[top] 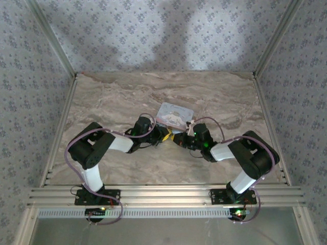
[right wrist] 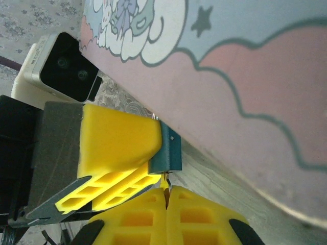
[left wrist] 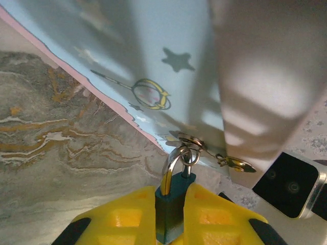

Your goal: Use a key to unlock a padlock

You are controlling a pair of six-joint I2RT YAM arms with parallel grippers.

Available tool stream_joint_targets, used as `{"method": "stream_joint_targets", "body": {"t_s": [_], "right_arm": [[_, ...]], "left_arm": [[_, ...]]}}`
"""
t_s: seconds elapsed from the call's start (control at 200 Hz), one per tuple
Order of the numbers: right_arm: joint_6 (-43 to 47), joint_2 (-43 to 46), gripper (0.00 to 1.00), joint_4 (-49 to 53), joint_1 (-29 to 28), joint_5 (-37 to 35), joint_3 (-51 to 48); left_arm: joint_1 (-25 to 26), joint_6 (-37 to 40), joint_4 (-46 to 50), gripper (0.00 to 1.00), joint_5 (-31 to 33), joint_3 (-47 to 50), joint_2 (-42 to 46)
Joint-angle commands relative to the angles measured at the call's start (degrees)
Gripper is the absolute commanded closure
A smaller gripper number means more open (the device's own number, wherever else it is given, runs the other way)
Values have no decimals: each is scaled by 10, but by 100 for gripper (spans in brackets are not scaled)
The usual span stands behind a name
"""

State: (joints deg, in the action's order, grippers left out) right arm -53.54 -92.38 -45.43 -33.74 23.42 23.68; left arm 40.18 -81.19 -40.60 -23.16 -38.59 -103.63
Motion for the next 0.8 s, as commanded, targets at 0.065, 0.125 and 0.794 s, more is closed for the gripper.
{"method": "stream_joint_targets", "body": {"t_s": [0.065,0.125,0.794], "right_arm": [[11,32,80,-18,6,-12,-1],[12,38,76,-15,10,-15,-8],[388,330,33,318,19,-181,14]], "left_arm": [[9,2,27,93,-11,-5,3],[9,2,34,94,-7,-5,7],[9,-13,77,99,-3,-14,31]]}}
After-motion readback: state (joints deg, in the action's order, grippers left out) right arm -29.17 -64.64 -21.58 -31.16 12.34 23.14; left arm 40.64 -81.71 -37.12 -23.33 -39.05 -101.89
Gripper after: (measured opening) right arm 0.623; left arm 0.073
